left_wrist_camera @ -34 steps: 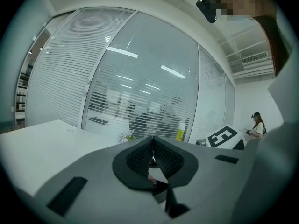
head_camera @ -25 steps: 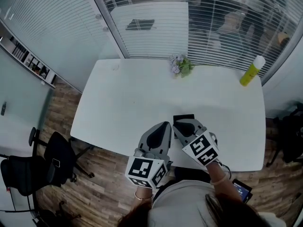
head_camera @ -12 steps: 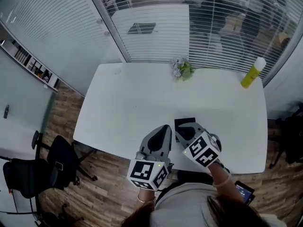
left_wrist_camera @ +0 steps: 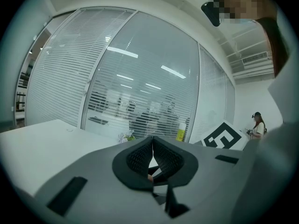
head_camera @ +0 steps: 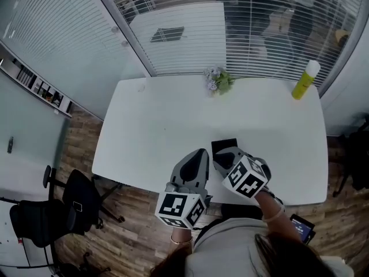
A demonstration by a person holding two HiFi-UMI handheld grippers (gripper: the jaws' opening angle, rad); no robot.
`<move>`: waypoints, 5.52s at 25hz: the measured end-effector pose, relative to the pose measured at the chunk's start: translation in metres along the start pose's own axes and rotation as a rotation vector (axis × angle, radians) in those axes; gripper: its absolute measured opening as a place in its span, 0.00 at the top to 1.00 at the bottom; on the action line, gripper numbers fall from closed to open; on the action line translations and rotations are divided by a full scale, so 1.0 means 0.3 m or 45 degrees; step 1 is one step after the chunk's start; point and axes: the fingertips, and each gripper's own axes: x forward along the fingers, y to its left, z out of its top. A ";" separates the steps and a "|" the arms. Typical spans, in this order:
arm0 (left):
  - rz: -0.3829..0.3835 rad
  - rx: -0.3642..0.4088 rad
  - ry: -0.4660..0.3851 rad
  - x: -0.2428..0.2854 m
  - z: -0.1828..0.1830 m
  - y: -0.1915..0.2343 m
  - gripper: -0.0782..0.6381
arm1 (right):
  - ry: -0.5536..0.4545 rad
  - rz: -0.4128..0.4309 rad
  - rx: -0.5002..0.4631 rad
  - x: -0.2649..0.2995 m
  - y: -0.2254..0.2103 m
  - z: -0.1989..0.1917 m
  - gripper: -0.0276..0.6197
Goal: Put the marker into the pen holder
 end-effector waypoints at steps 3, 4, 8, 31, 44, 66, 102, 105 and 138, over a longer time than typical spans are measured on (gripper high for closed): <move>-0.008 0.002 -0.002 0.000 0.005 -0.004 0.86 | 0.007 0.018 -0.015 0.001 0.005 -0.002 0.84; -0.011 -0.001 0.001 0.001 0.006 -0.003 0.86 | 0.008 0.025 -0.022 0.002 0.006 -0.001 0.84; -0.013 -0.024 0.010 0.000 -0.005 0.002 0.86 | 0.005 0.032 -0.034 0.002 0.005 -0.004 0.84; -0.038 0.011 0.028 -0.039 0.002 -0.054 0.86 | -0.189 -0.089 0.077 -0.108 -0.022 0.037 0.81; -0.077 0.091 0.047 -0.115 -0.017 -0.138 0.86 | -0.359 -0.245 0.218 -0.251 -0.015 0.034 0.87; -0.110 0.133 0.001 -0.302 -0.007 -0.196 0.86 | -0.605 -0.421 0.377 -0.489 0.091 0.067 0.91; -0.120 0.152 -0.109 -0.587 0.018 -0.330 0.86 | -0.834 -0.537 0.397 -0.752 0.359 0.036 0.91; -0.124 0.148 -0.099 -0.607 0.002 -0.344 0.86 | -0.838 -0.548 0.387 -0.770 0.383 0.027 0.91; -0.177 0.211 -0.075 -0.745 -0.091 -0.523 0.86 | -0.877 -0.659 0.347 -0.962 0.556 -0.060 0.91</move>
